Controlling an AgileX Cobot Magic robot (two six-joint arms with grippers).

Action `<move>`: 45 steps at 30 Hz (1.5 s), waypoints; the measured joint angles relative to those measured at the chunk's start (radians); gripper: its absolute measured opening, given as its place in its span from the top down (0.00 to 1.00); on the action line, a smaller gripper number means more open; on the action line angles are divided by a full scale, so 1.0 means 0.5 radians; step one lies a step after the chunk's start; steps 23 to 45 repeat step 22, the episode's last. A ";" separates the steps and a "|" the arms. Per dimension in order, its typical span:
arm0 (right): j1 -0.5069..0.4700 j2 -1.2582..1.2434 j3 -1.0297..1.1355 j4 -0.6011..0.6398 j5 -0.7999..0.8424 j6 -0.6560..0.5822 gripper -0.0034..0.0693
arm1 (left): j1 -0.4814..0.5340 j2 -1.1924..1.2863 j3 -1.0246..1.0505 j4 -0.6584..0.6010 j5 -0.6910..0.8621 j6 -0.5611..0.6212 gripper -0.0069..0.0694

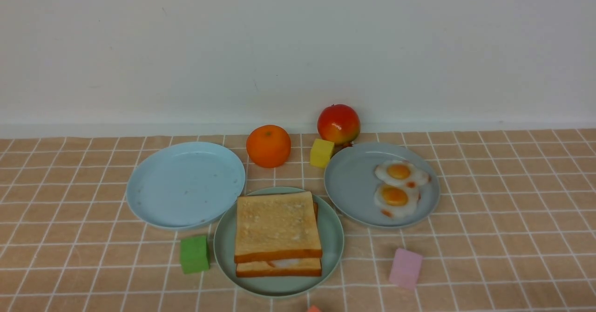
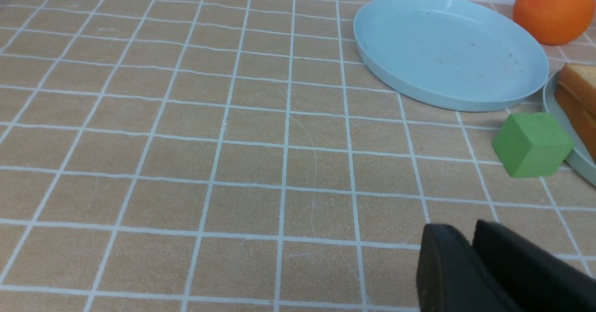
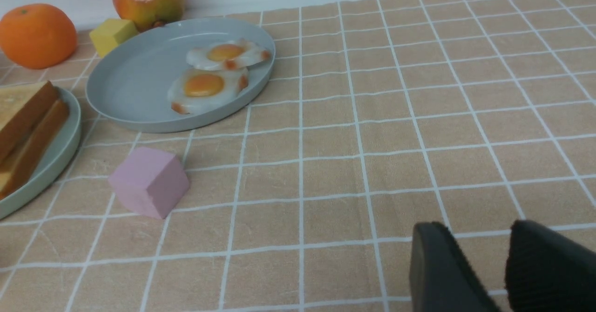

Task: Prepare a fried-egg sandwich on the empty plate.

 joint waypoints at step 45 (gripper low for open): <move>0.000 0.000 0.000 0.000 0.000 0.000 0.62 | 0.000 0.000 0.000 0.000 0.000 0.000 0.76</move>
